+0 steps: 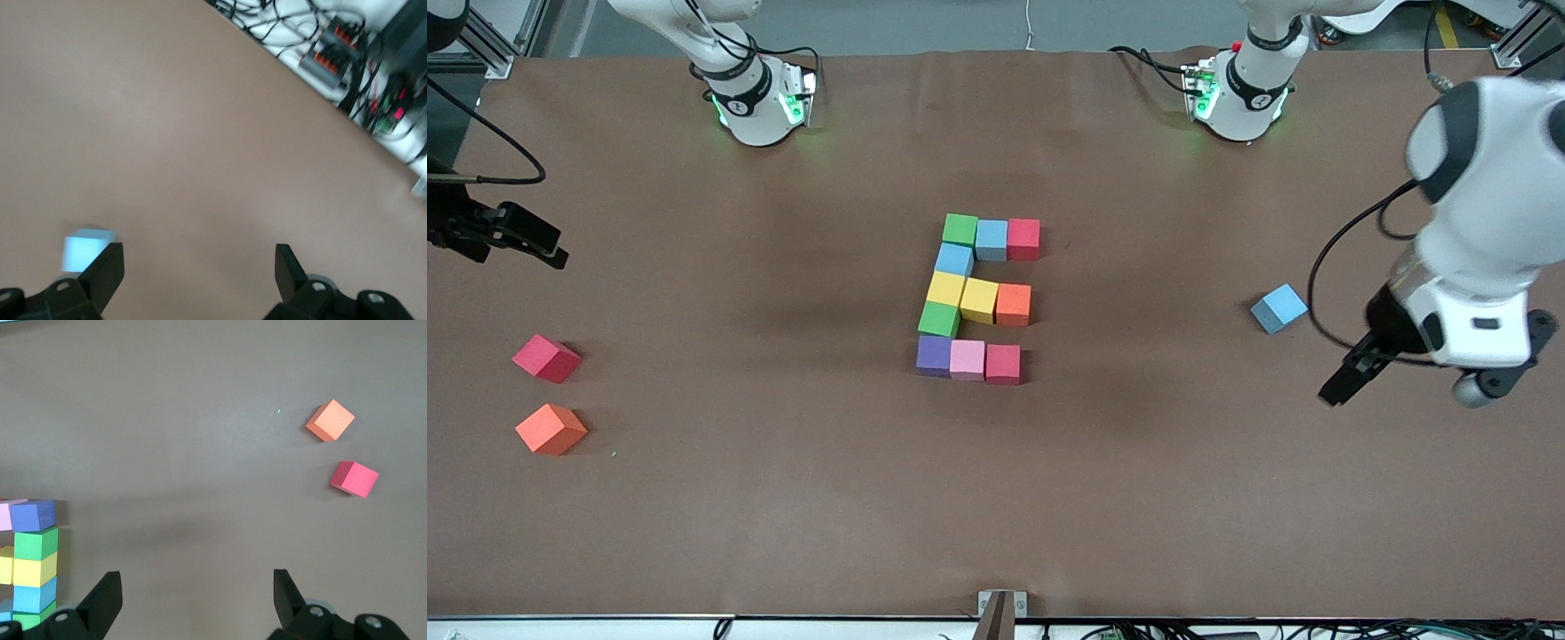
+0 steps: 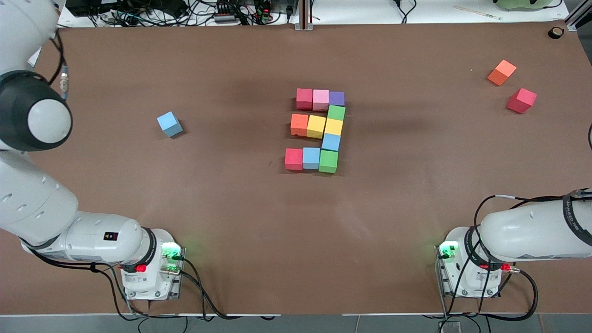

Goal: Arrange 11 blocks into digit 3

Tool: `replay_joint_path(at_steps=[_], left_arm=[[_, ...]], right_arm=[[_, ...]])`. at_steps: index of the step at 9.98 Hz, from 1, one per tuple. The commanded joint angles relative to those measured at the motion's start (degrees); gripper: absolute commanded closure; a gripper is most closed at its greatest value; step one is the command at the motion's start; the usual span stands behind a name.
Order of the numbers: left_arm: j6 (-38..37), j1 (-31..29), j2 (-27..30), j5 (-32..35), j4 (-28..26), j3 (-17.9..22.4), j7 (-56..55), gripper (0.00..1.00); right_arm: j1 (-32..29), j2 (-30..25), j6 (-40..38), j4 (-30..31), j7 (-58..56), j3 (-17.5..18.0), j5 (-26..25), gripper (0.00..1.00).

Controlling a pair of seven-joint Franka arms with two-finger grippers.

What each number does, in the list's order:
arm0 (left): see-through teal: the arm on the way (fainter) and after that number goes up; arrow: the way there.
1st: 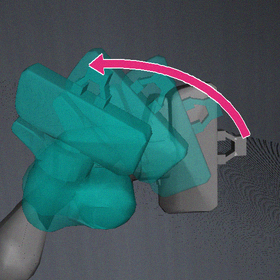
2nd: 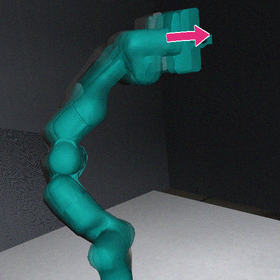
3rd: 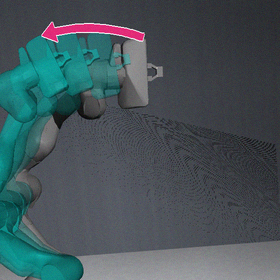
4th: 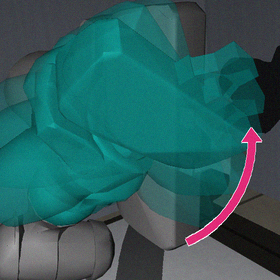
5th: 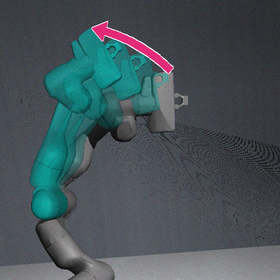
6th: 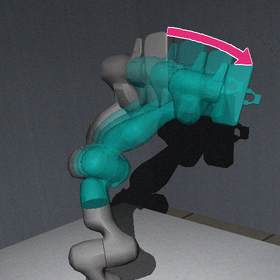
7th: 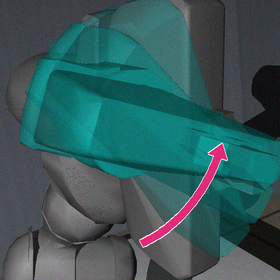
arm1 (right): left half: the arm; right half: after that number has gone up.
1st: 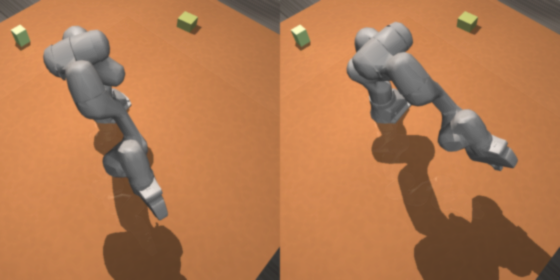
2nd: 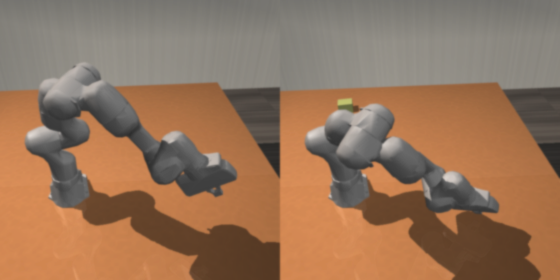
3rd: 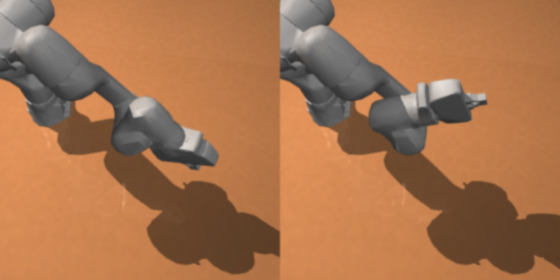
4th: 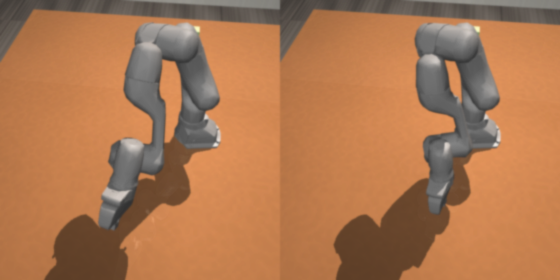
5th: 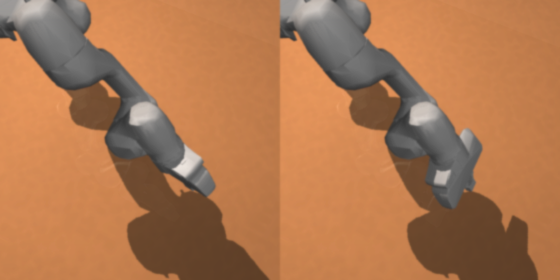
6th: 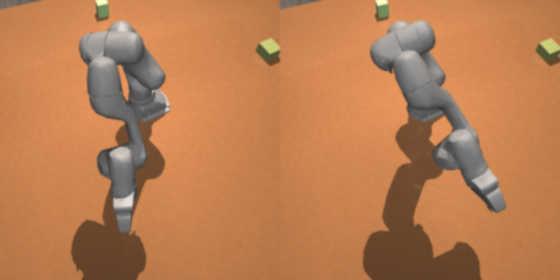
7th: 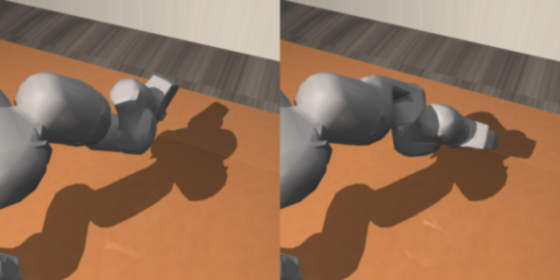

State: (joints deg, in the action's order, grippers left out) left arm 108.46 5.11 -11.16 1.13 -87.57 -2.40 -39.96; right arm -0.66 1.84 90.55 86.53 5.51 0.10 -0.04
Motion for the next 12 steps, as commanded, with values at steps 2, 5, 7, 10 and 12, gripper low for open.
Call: replay_joint_path(at_steps=[2, 5, 7, 10, 12], left_arm=[[-9.6, 2.2, 6.9, -3.8, -2.7, 5.5, 17.5, 0.0], [-11.5, 1.7, 13.7, -3.7, -5.8, 4.7, 18.1, 0.0], [-12.2, 1.6, 18.5, -3.4, -10.3, 4.6, 26.8, 0.0], [-12.4, 1.2, 18.3, -3.9, -9.1, 4.7, 33.0, 0.0], [-15.5, -0.9, 14.6, -4.1, -2.9, 3.8, 33.0, 0.0]], right_arm=[[-0.1, 0.0, 0.1, -0.1, 0.9, 0.2, 0.4, 0.0], [-0.1, 0.0, 0.1, -0.1, 0.9, 0.2, 0.4, 0.0], [-0.1, 0.0, 0.1, -0.1, 0.9, 0.2, 0.4, 0.0], [-0.1, 0.0, 0.1, -0.1, 0.9, 0.2, 0.4, 0.0], [-0.1, 0.0, 0.1, -0.1, 0.8, 0.2, 0.4, 0.0]])
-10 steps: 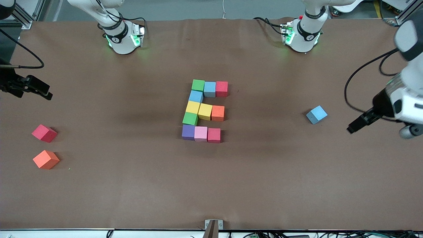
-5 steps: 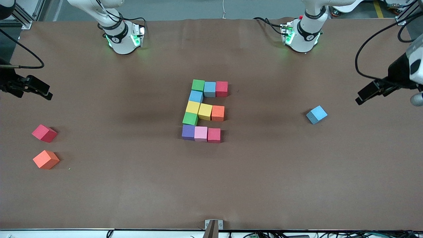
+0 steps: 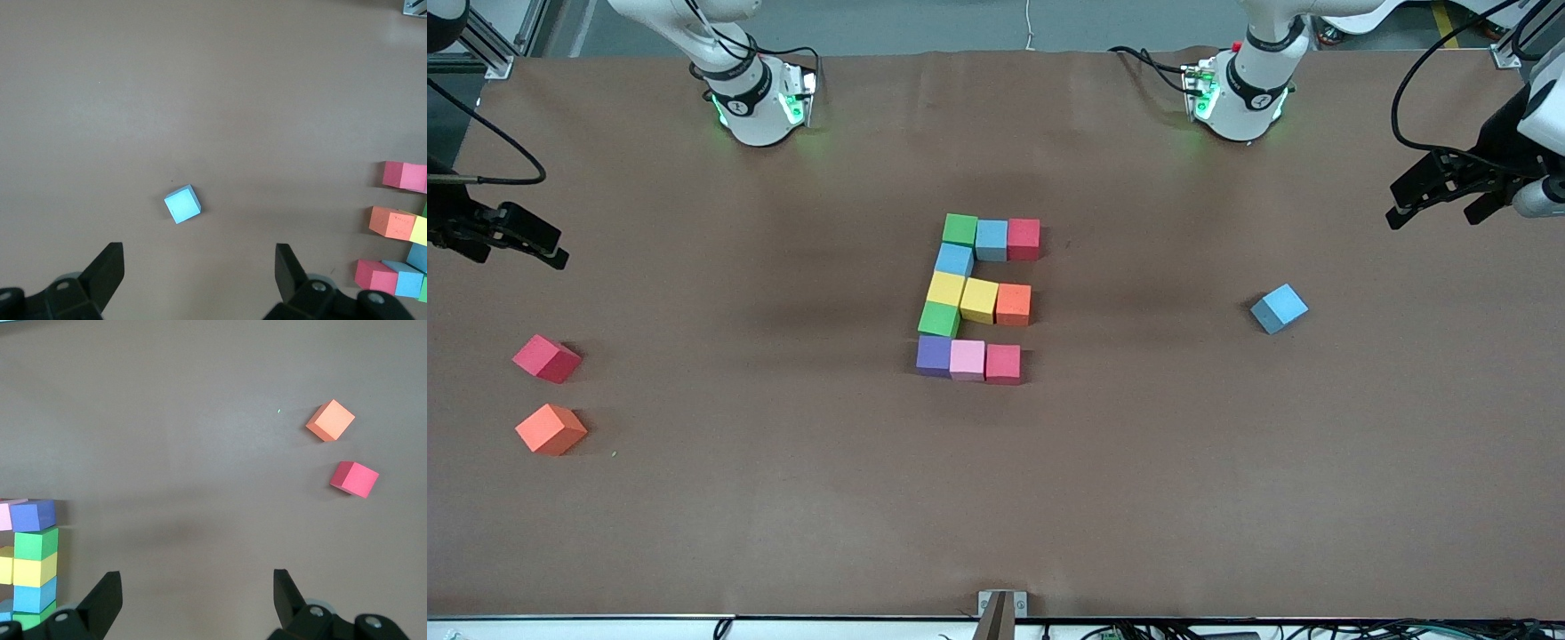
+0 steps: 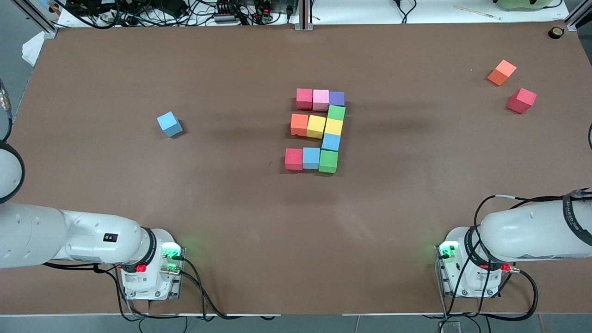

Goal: Arrange 11 blocks into digit 3

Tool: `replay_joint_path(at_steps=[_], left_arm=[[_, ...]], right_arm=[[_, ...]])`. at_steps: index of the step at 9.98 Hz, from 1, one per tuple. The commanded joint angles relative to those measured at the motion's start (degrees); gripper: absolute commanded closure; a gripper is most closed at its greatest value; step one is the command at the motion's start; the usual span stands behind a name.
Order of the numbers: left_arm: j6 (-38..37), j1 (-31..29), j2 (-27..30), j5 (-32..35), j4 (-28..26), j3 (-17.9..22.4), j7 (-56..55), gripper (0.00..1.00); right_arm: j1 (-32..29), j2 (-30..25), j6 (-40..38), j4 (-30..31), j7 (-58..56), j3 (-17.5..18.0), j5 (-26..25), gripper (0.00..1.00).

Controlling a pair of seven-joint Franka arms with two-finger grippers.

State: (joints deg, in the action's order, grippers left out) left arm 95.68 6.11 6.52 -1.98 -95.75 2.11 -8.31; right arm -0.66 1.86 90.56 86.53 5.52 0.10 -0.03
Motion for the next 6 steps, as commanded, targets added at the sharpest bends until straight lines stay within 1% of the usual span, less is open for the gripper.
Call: replay_joint_path(at_steps=[1, 3, 4, 6], left_arm=[[-3.2, -4.4, -3.8, -2.1, 7.3, -3.0, 1.6, 0.0], [-3.9, -3.5, -3.7, -1.5, 7.7, -3.2, 4.5, 0.0], [-6.4, -2.3, -3.6, 2.2, 7.5, -4.0, 5.8, 0.0], [-6.9, -2.2, -3.7, 3.2, 7.9, -4.2, 4.5, 0.0]], right_arm=[[-0.1, 0.0, 0.1, -0.1, 0.8, 0.2, 0.4, 0.0], [-0.1, 0.2, 0.1, -0.1, 0.8, 0.2, 0.4, 0.0], [-0.1, 0.2, 0.1, -0.1, 0.9, 0.2, 0.4, 0.0], [-0.1, 0.2, 0.1, -0.1, 0.9, 0.2, 0.4, 0.0]])
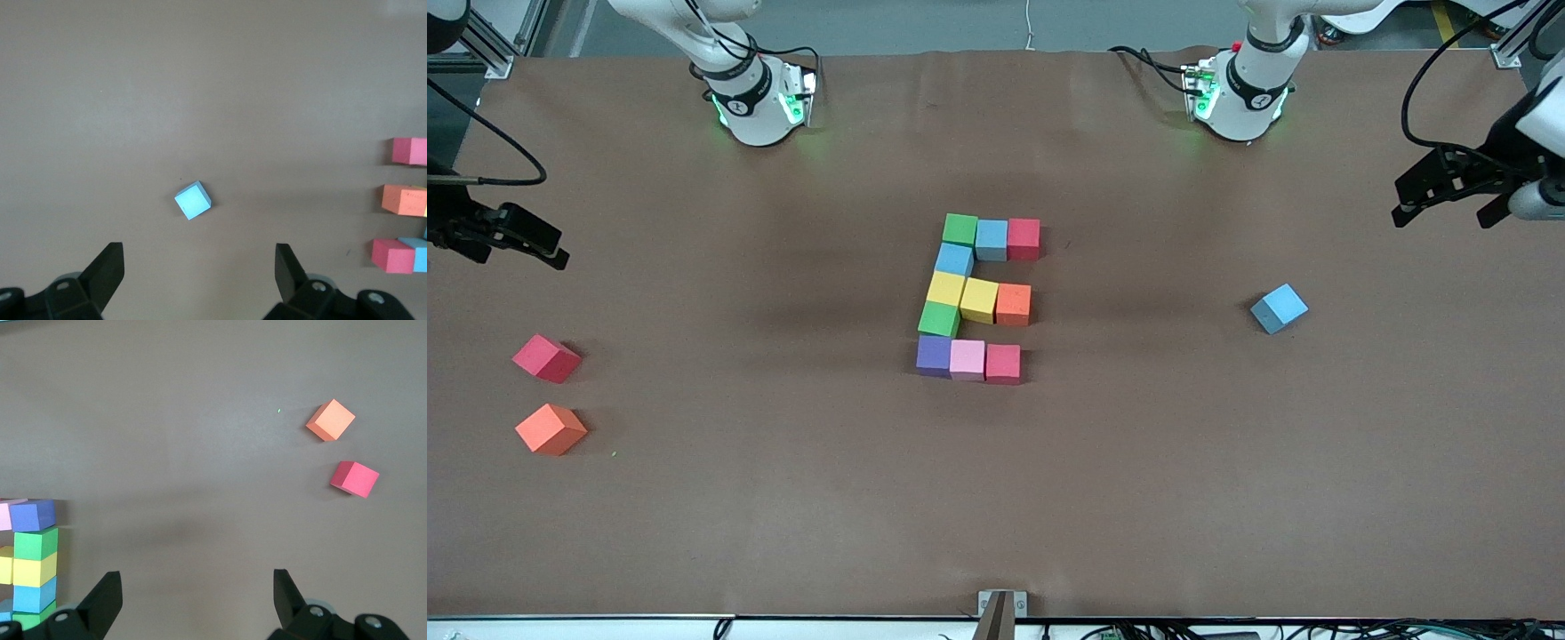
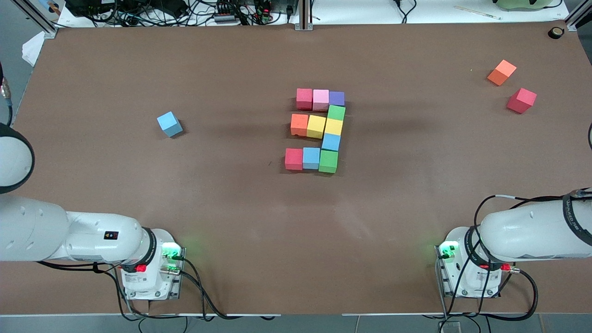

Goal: Arrange 11 blocks into digit 3

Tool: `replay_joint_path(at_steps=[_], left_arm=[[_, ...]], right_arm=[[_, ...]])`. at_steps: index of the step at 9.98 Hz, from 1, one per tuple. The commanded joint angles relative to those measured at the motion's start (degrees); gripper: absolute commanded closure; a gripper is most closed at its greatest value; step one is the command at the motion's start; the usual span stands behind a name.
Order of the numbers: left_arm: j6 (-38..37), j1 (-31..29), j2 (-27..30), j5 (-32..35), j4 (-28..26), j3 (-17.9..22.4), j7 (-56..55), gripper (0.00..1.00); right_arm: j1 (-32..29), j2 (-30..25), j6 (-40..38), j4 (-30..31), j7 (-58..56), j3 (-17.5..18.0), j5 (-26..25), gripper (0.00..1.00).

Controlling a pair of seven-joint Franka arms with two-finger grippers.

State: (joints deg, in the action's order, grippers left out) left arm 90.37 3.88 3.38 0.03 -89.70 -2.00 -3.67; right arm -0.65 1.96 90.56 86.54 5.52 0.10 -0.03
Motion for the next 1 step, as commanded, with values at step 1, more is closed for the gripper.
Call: replay_joint_path(at_steps=[1], left_arm=[[-1.5, 0.1, -0.5, 1.2, 1.7, -0.1, 0.0, 0.0]], right_arm=[[-0.1, 0.1, 0.1, -0.1, 0.8, 0.2, 0.4, 0.0]])
